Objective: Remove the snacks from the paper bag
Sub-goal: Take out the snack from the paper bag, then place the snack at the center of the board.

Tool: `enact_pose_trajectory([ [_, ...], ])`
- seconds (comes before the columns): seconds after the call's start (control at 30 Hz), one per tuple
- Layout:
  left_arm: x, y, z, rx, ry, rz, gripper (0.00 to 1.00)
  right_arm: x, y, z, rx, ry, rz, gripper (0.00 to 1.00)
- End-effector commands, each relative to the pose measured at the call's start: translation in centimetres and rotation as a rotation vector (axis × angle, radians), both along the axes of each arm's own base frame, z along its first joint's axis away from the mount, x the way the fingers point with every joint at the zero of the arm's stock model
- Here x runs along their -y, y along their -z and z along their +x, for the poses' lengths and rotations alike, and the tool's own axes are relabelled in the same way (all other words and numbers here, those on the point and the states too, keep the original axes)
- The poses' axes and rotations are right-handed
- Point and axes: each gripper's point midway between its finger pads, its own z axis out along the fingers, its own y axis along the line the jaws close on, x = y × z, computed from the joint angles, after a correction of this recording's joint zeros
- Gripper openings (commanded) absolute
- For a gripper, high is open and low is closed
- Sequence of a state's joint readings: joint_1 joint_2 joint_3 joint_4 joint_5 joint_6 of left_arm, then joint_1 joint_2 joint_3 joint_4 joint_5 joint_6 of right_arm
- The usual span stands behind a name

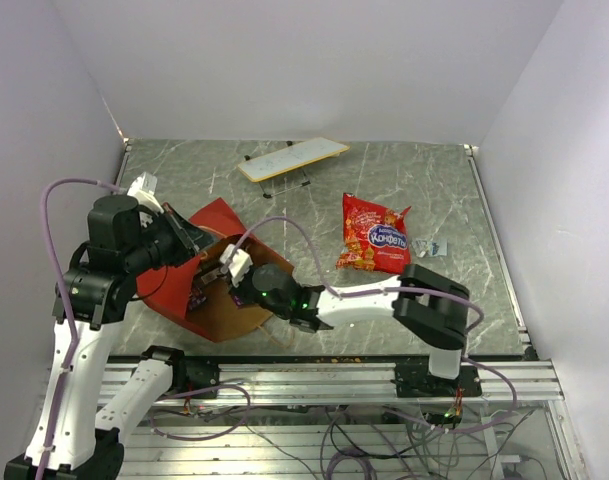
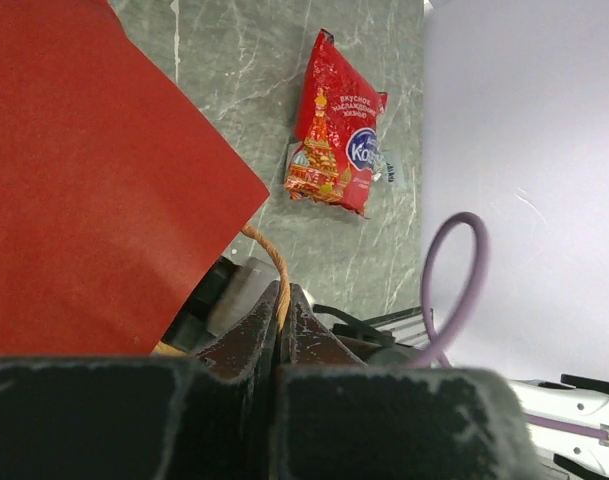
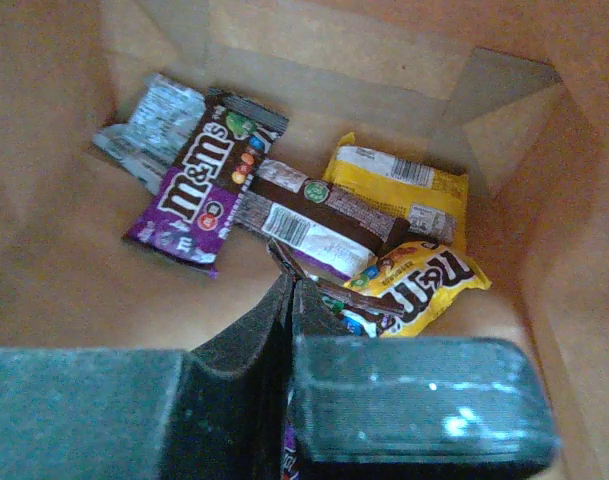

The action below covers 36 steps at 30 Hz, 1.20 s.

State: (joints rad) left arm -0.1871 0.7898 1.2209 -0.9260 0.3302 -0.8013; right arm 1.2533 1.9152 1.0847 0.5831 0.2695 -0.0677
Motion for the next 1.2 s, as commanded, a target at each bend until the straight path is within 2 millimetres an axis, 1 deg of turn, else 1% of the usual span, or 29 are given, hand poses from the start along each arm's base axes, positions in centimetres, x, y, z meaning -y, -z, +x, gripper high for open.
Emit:
enact_pose_trajectory([
  [0.0,0.7,-1.2,0.3,0.041,0.025,-0.043,0.07,1.5,-2.3,-2.0,-0.063,-0.047,0.09,0.0],
  [0.07,0.8,-1.1,0.2,0.035,0.028,-0.044,0.07,2.5,-3.1,-3.1,-0.085,-0.073,0.103,0.0],
  [0.1,0.8,-0.9,0.2,0.029,0.03,-0.043,0.07,3.2,-3.9,-3.6,-0.097,-0.08,0.11,0.0],
  [0.17,0.8,-0.6,0.2,0.022,0.036,-0.038,0.07,4.6,-4.7,-4.4,-0.13,-0.084,0.097,0.0],
  [0.2,0.8,-0.4,0.2,0.02,0.039,-0.034,0.07,5.7,-4.6,-4.9,-0.149,-0.085,0.069,0.0],
  [0.3,0.8,-0.1,0.2,0.027,0.044,-0.021,0.07,8.9,-6.0,-5.9,-0.16,-0.073,0.056,0.0],
  [0.33,0.8,0.0,0.2,0.027,0.045,-0.018,0.07,10.2,-6.7,-6.0,-0.161,-0.048,0.06,0.0],
  [0.37,0.8,0.2,0.2,0.025,0.045,-0.016,0.07,11.7,-8.0,-6.0,-0.166,-0.016,0.079,0.0],
  [0.4,0.7,0.3,0.3,0.027,0.042,-0.018,0.07,13.3,-7.9,-5.7,-0.178,0.041,0.061,0.0],
  [0.5,0.7,0.6,0.3,0.026,0.036,-0.022,0.07,17.4,-9.5,-4.6,-0.195,0.204,0.051,0.0],
  [0.6,0.7,0.9,0.3,0.026,0.043,-0.016,0.07,21.0,-11.0,-3.2,-0.15,0.357,0.019,0.0],
  [0.67,0.7,1.0,0.3,0.024,0.048,-0.005,0.07,23.5,-11.9,-1.8,-0.097,0.476,-0.001,0.0],
  [0.73,0.6,0.8,0.3,0.026,0.05,0.006,0.07,26.4,-12.5,0.3,-0.055,0.632,-0.015,0.0],
  [0.77,0.5,0.7,0.3,0.03,0.049,0.015,0.07,27.6,-12.6,1.6,-0.05,0.681,-0.022,0.0],
  [0.9,0.2,0.2,0.2,0.036,0.064,0.057,0.07,32.6,-11.8,7.2,-0.096,0.872,0.003,0.0],
  [0.93,0.2,0.3,0.2,0.031,0.071,0.07,0.07,33.9,-11.3,8.2,-0.098,0.929,0.003,0.0],
  [0.97,0.2,0.3,0.1,0.03,0.081,0.08,0.07,35.6,-10.7,9.1,-0.096,1.006,-0.001,0.0],
  [1.07,0.1,0.3,0.0,0.051,0.107,0.112,0.07,40.4,-8.0,10.8,-0.12,1.214,-0.02,0.0],
  [1.17,-0.1,0.0,0.0,0.058,0.134,0.153,0.07,45.4,-5.1,11.4,-0.175,1.415,-0.009,0.0],
])
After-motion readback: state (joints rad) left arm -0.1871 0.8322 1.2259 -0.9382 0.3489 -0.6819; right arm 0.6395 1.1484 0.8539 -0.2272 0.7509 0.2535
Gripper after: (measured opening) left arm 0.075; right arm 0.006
